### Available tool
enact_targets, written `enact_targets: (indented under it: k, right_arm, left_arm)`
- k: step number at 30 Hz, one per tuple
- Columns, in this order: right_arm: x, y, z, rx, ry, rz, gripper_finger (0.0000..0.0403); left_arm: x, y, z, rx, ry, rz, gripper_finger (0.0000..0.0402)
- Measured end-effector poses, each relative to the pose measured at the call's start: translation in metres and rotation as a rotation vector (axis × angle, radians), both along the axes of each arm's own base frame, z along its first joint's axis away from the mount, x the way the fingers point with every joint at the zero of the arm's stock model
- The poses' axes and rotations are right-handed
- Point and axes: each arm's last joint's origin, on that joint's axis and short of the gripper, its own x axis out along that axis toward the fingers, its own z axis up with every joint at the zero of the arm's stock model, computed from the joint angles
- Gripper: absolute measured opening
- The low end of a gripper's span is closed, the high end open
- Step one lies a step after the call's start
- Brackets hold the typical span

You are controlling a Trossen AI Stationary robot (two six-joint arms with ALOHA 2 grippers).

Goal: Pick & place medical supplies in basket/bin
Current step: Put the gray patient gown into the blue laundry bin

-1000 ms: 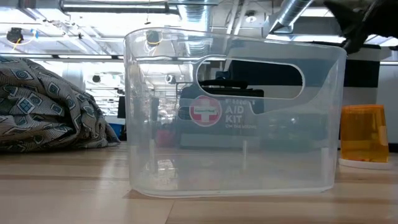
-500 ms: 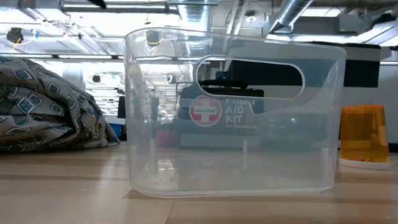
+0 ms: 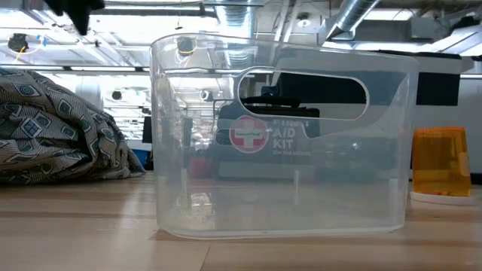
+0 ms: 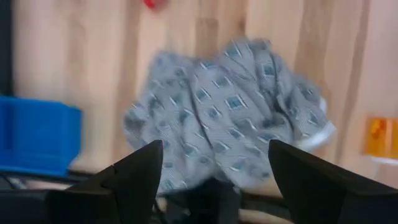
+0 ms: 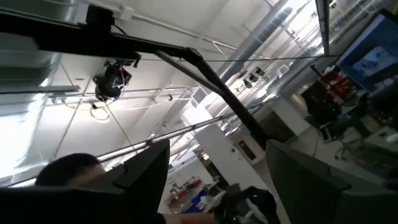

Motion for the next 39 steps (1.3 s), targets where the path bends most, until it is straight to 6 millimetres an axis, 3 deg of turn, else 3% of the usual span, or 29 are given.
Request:
enact_targets:
  k: [6, 13, 18, 21, 25, 28, 29, 34, 39]
  right_arm:
    - [0.001, 0.007, 0.013, -0.033, -0.015, -0.008, 0.0262]
    - [0.005, 0.010, 0.010, -0.036, 0.027, -0.048, 0.0262]
    - [0.005, 0.009, 0.010, -0.026, 0.036, -0.065, 0.0262]
    - [0.005, 0.008, 0.010, -0.011, 0.040, -0.081, 0.0262]
    - [0.005, 0.008, 0.010, -0.009, 0.042, -0.084, 0.0262]
    - [0.005, 0.008, 0.010, -0.004, 0.044, -0.085, 0.0262]
    - [0.005, 0.008, 0.010, 0.000, 0.047, -0.088, 0.0262]
    - [0.005, 0.007, 0.010, 0.007, 0.054, -0.101, 0.0262]
    - [0.005, 0.007, 0.011, 0.002, 0.047, -0.109, 0.0262]
  left_arm:
    - [0.005, -0.002, -0.027, -0.063, 0.071, 0.059, 0.0293]
    - [0.021, -0.004, -0.087, -0.084, 0.061, 0.069, 0.0302]
    - [0.020, -0.001, -0.133, -0.085, 0.162, 0.188, 0.0294]
    - [0.015, 0.002, -0.154, -0.074, 0.238, 0.249, 0.0260]
    - [0.014, 0.003, -0.172, -0.090, 0.246, 0.290, 0.0156]
    - [0.021, 0.002, -0.172, -0.151, 0.193, 0.285, 0.0046]
    - [0.024, 0.001, -0.170, -0.179, 0.159, 0.279, 0.0028]
    - [0.043, -0.002, -0.133, -0.252, -0.110, 0.236, 0.0022]
    - [0.054, 0.000, -0.070, -0.286, -0.552, 0.211, 0.0022]
